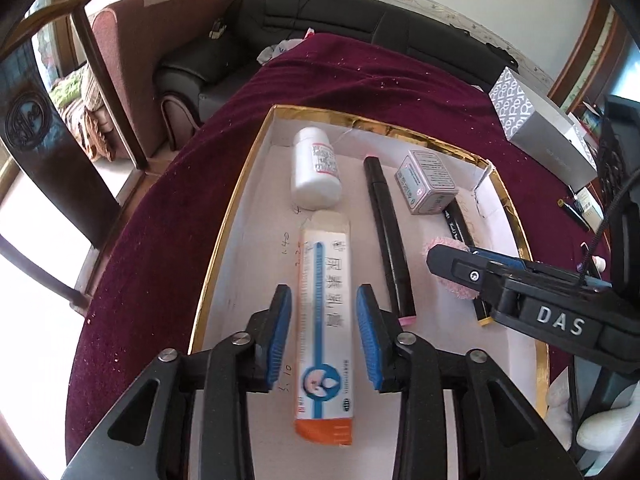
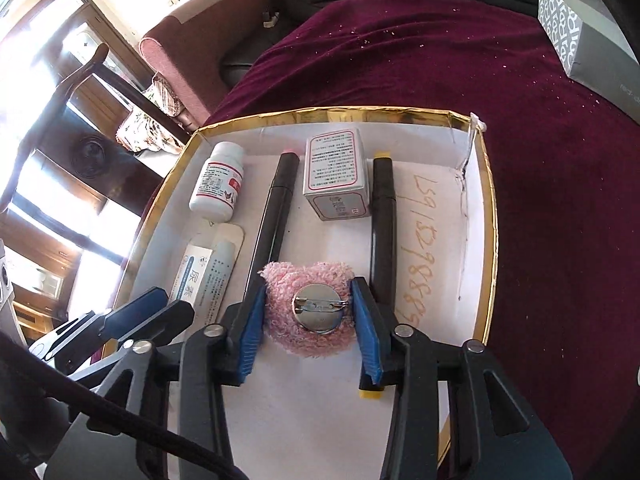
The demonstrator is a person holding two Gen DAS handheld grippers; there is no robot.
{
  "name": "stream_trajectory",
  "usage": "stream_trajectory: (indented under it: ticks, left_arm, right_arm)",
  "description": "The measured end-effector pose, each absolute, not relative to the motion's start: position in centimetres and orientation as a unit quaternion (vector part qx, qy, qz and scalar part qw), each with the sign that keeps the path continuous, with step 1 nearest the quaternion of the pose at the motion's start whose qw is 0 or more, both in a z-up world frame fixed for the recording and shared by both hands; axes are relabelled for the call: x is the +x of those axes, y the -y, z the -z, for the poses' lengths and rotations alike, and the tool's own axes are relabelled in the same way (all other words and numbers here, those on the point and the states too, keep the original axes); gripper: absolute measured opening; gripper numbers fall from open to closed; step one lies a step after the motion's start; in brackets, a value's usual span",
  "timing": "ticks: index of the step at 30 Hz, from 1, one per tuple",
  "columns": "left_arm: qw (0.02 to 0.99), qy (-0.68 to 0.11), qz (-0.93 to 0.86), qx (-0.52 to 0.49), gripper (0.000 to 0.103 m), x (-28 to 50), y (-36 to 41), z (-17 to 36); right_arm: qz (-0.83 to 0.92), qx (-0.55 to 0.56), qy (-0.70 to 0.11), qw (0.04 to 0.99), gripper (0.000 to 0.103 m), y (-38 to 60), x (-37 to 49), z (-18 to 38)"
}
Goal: Organize objects
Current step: 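Lower the ointment box and pink badge into the tray and open both grippers, then move both grippers back toward the pile of items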
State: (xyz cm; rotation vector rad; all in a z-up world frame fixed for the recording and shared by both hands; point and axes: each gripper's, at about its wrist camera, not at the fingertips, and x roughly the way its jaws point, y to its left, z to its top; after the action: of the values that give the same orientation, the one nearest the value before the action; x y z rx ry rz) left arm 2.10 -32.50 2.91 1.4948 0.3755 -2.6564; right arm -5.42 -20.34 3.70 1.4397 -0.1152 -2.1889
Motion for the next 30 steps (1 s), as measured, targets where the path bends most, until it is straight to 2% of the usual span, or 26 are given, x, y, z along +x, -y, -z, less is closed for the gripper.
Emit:
stream_trajectory:
  ticks: [1,11,14,15,22,30]
  left_arm:
    - [0.035,-0.128,0.863,0.488,0.037,2.1,32.7,-2.8]
    - [0.024,-0.187,0.883,0.431,0.037,4.4,33.9,-5.2]
    - [0.023,-0.179,0.895,0.408,0.050,5.6,33.2,-6.6]
    - [0.021,-0.173,0.899,0.401,0.054,5.9,32.7,-7.1]
    - [0.005,-0.093,0.923,0.374,0.058,7.4,26.9,-9.8]
    - [-0.005,0.010,0.939,0.344,0.058,9.0,19.8,-11.8]
  right_arm:
    - [0.807,0.530,0.045,0.257,0.044,20.3,-5.4,-3.8]
    - [0.829,0.499,0.083,0.241,0.051,15.9,-3.8,-6.1]
    - [0.836,0.487,0.105,0.231,0.052,13.6,-2.8,-6.6]
    - [0.839,0.482,0.111,0.228,0.053,12.8,-2.4,-6.8]
    - [0.866,0.440,0.133,0.198,0.060,7.3,1.5,-7.9]
    - [0.876,0.426,0.155,0.163,0.061,1.7,3.6,-7.6]
